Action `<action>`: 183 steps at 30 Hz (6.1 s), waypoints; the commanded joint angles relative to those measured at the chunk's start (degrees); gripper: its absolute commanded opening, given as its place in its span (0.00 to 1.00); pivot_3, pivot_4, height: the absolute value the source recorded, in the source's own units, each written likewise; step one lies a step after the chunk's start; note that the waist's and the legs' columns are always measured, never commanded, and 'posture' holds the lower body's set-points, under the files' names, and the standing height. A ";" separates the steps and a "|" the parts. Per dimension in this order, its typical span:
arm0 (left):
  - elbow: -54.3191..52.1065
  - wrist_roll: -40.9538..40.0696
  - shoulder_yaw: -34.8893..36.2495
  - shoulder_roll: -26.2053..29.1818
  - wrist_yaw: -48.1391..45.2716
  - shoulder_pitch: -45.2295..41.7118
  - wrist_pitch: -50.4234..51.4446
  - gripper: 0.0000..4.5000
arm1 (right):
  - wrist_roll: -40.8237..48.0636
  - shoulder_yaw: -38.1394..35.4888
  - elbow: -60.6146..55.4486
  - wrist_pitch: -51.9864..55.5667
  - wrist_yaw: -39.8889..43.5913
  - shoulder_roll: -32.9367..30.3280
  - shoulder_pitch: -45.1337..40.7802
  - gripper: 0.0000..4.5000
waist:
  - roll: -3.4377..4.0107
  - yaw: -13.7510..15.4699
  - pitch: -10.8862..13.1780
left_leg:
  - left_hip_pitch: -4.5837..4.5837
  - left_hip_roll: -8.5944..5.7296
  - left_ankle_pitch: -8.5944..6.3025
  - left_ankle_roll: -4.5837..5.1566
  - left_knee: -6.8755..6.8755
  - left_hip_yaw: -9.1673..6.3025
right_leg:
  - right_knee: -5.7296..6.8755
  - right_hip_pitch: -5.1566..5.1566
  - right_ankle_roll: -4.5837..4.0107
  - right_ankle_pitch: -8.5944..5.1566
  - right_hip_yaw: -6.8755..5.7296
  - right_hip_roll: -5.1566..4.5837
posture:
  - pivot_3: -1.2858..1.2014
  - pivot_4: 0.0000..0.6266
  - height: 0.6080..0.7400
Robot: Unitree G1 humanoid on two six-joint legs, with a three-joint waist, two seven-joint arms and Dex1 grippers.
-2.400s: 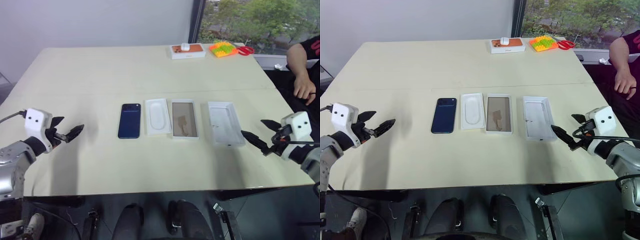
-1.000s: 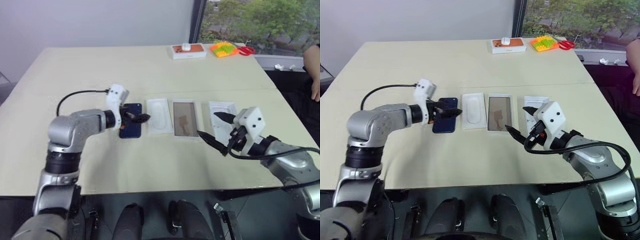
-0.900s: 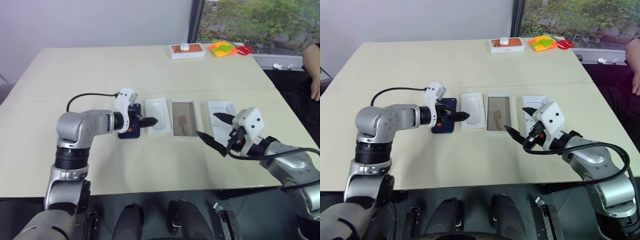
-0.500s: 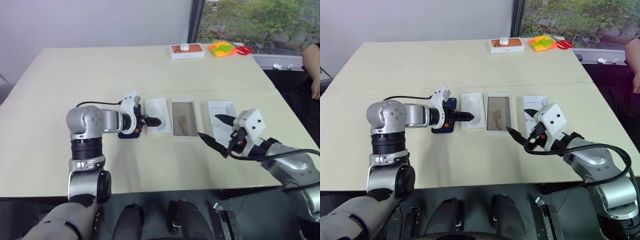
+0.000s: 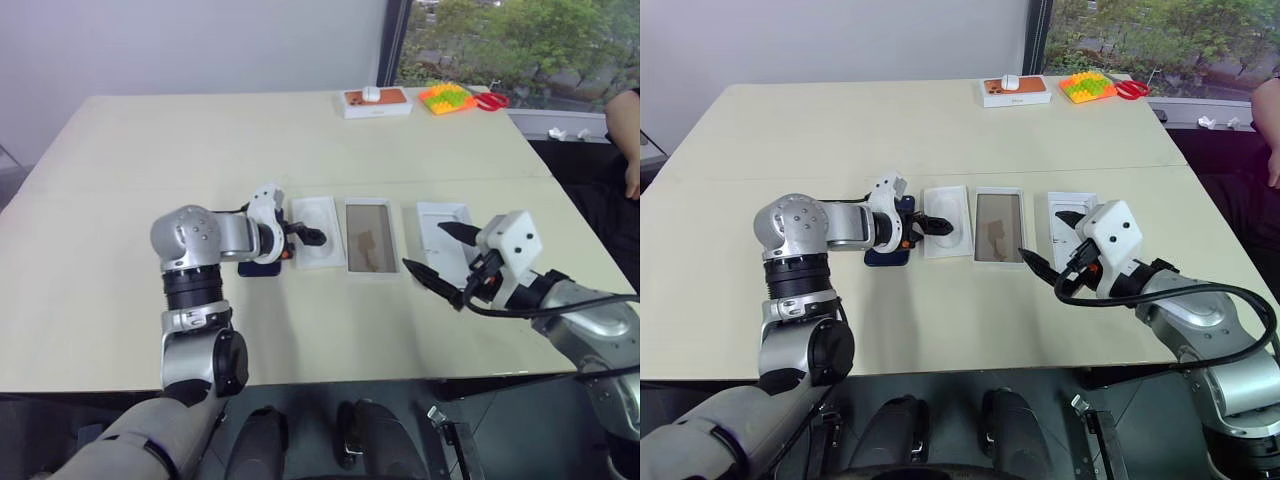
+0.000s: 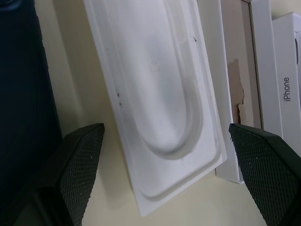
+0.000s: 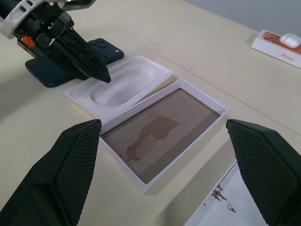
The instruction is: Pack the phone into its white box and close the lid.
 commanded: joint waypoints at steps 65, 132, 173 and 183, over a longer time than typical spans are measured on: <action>10.78 -17.50 12.92 -16.73 27.84 -10.26 -1.14 0.01 | 0.36 -5.21 -2.54 1.14 0.88 -3.04 6.05 1.00 | -0.20 0.11 0.11 | -0.07 -0.38 0.03 -0.06 0.02 0.06 | -0.18 0.02 0.45 0.08 0.17 -0.31 | 0.52 0.24 1.00; -12.05 8.12 -34.33 37.29 -64.00 22.63 -62.70 1.00 | -14.82 26.43 24.31 24.15 -4.50 4.80 -29.34 0.01 | -0.16 -1.12 0.10 | -0.32 -0.24 -0.03 0.07 0.03 0.18 | -0.16 -0.29 0.34 0.13 0.31 -0.22 | 0.52 0.24 1.00; -19.06 7.35 -33.27 31.97 -58.67 27.47 -58.40 1.00 | -30.43 21.66 58.50 -5.20 -11.41 21.33 -39.35 0.01 | -0.15 -1.26 0.08 | -0.13 -0.11 -0.05 0.13 0.03 0.21 | 0.00 -0.20 0.12 0.28 0.38 -0.16 | 0.52 0.24 1.00; -15.40 6.99 -30.66 33.09 -58.75 25.70 -58.86 1.00 | -25.55 21.91 21.34 17.38 -2.36 12.88 -27.31 0.01 | -0.12 -1.41 0.10 | -0.13 0.01 -0.06 0.15 0.01 0.21 | -0.03 -0.29 0.23 0.21 0.39 -0.02 | 0.52 0.24 1.00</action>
